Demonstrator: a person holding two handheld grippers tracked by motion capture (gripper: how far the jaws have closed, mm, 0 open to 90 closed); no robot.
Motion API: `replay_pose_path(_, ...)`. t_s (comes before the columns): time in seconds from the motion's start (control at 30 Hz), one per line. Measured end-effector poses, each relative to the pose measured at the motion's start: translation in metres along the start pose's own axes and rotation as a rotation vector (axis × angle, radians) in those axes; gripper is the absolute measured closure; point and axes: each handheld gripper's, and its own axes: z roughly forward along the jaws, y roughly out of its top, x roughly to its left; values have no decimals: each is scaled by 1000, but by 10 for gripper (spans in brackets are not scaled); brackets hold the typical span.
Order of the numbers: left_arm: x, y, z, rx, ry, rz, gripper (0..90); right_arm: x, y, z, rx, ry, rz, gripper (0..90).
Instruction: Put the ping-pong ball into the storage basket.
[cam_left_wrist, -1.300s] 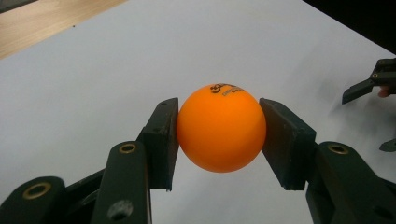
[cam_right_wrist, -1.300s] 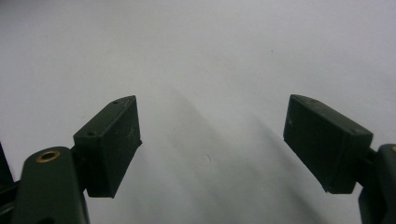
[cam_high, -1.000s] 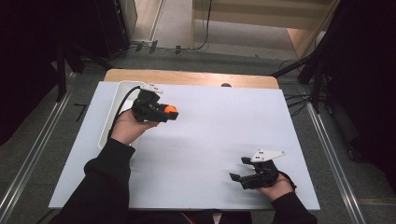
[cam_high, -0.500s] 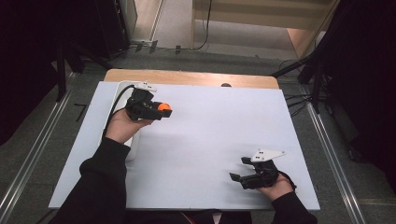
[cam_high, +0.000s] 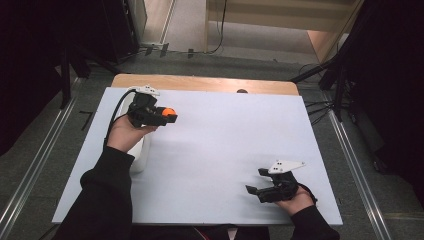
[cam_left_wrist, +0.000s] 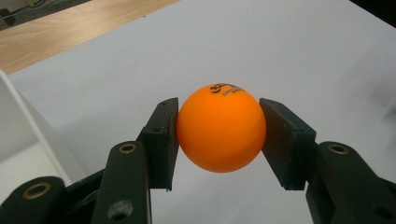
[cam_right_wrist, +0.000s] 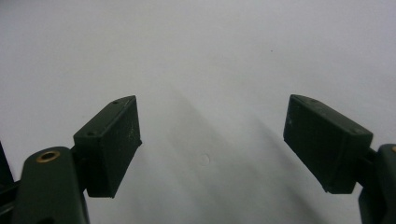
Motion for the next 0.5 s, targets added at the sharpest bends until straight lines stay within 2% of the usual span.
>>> replay_pose_path(0.2,5,-1,-4,-2,16,-10,501,0,0,0,0,3,-3,177)
replay_pose_path(0.33,7,-1,-6,-2,53,-5,501,0,0,1,0,3,-7,176)
replay_pose_path(0.5,10,-2,-7,-12,54,-19,501,0,0,0,-1,2,-8,177)
